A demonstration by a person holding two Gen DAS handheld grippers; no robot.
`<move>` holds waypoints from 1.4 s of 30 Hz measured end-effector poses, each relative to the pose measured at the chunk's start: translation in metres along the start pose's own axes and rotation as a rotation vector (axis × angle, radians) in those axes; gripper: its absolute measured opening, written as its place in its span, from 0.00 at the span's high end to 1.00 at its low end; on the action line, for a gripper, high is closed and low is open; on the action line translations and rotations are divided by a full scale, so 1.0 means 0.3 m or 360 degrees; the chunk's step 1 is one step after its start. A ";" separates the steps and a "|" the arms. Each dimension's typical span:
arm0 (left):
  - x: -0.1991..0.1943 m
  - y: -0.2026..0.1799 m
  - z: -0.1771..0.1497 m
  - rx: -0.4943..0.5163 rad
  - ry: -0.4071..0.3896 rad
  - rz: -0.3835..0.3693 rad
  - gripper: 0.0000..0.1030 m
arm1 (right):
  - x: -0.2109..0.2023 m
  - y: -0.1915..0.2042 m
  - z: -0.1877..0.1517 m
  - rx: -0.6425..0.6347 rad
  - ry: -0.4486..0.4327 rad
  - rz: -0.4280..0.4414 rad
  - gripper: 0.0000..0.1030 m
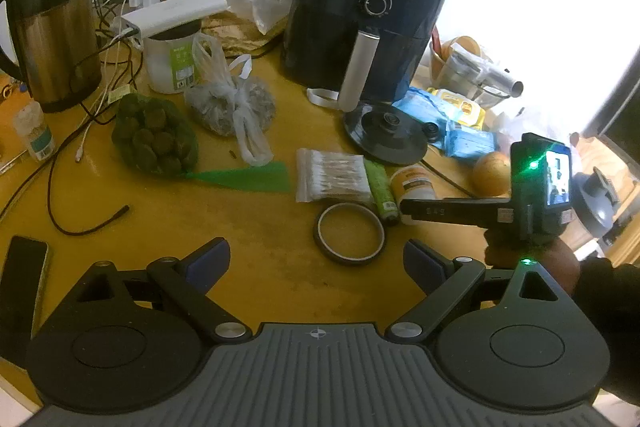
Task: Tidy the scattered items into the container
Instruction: 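Move the right gripper down to the white jar with orange label, then close the right gripper on the white jar and lift it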
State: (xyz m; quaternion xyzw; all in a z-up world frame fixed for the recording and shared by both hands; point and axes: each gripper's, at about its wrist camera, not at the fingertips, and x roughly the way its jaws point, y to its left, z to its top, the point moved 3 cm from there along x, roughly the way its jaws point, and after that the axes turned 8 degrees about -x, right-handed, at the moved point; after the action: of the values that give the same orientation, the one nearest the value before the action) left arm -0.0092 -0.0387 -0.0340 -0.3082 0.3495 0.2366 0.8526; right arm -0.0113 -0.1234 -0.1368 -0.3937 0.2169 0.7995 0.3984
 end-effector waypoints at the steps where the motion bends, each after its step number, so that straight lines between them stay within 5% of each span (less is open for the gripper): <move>1: -0.001 -0.001 -0.001 -0.0002 0.0002 -0.0003 0.08 | 0.004 0.001 0.000 0.0009 0.0001 0.0020 0.42; 16: -0.011 -0.007 -0.011 0.0010 0.0016 -0.0065 0.08 | -0.159 0.007 0.011 -0.0100 -0.0069 -0.0003 0.47; 18: -0.013 -0.012 -0.012 0.0010 0.0017 -0.0095 0.08 | -0.180 -0.003 -0.001 -0.0105 -0.0080 -0.0015 0.90; 24: -0.008 -0.026 -0.017 0.0018 0.0036 -0.0140 0.08 | -0.207 -0.034 -0.038 -0.0063 -0.0045 -0.0001 0.89; 26: -0.009 -0.029 -0.017 0.0026 0.0035 -0.0147 0.08 | -0.228 -0.041 -0.045 -0.0044 -0.0075 0.0006 0.86; 34: -0.005 -0.020 -0.021 0.0014 0.0054 -0.0155 0.08 | -0.316 -0.049 -0.096 -0.0057 -0.0138 0.0034 0.31; 42: 0.005 -0.038 -0.021 0.0038 0.0073 -0.0172 0.08 | -0.275 -0.028 -0.148 -0.0132 -0.0072 -0.0006 0.25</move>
State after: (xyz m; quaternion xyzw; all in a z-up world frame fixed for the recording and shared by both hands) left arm -0.0039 -0.0508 -0.0347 -0.3218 0.3546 0.1789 0.8595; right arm 0.0465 -0.1863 -0.0974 -0.3920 0.1737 0.8159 0.3880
